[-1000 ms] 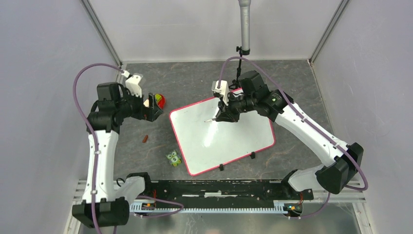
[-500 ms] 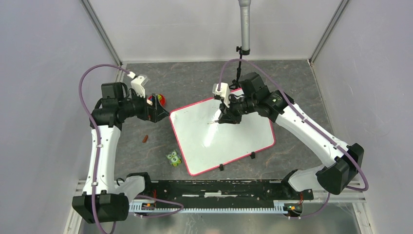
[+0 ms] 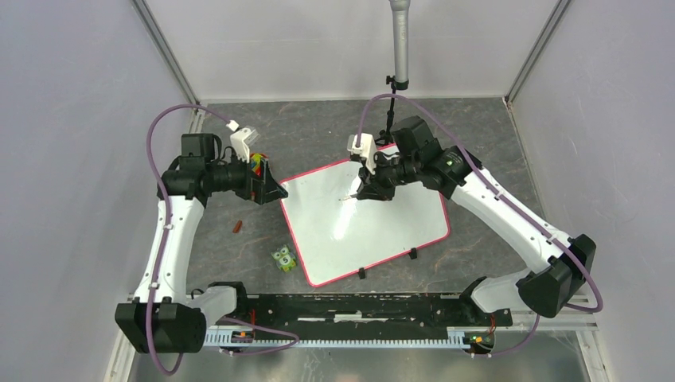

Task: Write a sentence on the whiteboard
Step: Hold the whiteboard on the whiteboard stand, then write a sentence on the whiteboard.

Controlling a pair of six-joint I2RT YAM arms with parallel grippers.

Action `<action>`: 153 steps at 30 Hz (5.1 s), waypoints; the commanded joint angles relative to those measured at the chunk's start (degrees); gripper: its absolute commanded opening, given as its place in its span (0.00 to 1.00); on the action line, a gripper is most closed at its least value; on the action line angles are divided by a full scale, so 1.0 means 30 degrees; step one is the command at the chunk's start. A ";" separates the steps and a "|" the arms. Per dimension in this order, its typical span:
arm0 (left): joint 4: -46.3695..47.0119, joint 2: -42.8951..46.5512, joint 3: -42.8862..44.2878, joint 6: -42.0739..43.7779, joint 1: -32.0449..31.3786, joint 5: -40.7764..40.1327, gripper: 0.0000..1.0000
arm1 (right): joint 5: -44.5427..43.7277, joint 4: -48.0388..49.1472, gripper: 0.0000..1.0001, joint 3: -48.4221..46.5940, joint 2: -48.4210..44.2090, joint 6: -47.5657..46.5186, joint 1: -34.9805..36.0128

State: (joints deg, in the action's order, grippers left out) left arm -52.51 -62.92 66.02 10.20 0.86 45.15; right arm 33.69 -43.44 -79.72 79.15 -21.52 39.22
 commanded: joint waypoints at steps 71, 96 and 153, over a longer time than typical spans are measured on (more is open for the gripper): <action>0.5964 -0.1832 -0.2462 -0.2287 -0.0053 0.2837 0.02 | -0.4518 0.6487 0.00 -0.3758 0.5874 0.4093 0.4238; 0.5965 -0.1943 -0.2524 -0.2219 -0.0053 0.2500 0.02 | -0.3563 0.6246 0.00 -0.0064 0.4106 0.3599 0.4768; 0.5960 -0.1671 -0.2700 -0.2153 -0.0054 0.2207 0.02 | -0.4857 0.5934 0.00 -0.2106 0.4800 0.3746 0.5008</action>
State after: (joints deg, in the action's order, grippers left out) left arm -36.01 -69.36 58.30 5.52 0.86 53.95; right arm 19.38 -27.09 -85.89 94.48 -10.28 54.11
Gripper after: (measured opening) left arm 0.230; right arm 0.159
